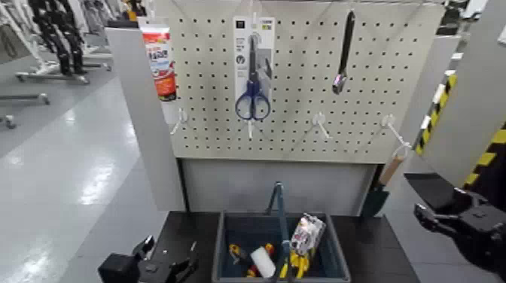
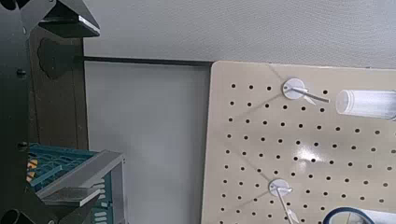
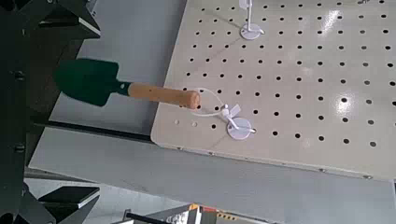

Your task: Put the tool with the wooden handle into the crate.

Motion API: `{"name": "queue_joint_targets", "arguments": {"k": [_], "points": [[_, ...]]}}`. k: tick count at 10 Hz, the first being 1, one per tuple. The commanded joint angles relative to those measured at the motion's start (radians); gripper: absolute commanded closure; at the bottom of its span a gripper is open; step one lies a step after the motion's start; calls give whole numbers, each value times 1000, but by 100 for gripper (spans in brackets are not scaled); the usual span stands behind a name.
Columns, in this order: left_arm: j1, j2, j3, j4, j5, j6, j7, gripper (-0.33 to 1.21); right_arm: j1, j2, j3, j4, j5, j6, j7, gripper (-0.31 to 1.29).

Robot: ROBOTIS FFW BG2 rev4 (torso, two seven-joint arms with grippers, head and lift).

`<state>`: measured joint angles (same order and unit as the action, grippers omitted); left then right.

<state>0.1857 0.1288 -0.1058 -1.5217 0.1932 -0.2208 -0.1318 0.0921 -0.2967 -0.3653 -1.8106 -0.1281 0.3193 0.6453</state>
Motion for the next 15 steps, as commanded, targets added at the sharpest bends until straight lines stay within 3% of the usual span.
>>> {"name": "queue_joint_targets", "arguments": {"k": [1, 3, 8, 15], "points": [[-2, 0, 0, 0, 0, 1, 0, 11, -66, -47, 32, 77, -21, 11, 42, 12], [-3, -2, -2, 3, 0, 3, 0, 11, -112, -74, 51, 139, -33, 11, 76, 12], [-11, -2, -8, 11, -1, 3, 0, 11, -235, -131, 144, 283, -51, -2, 142, 12], [-14, -2, -9, 14, 0, 3, -2, 11, -388, -153, 258, 502, -85, -101, 177, 13]]}}
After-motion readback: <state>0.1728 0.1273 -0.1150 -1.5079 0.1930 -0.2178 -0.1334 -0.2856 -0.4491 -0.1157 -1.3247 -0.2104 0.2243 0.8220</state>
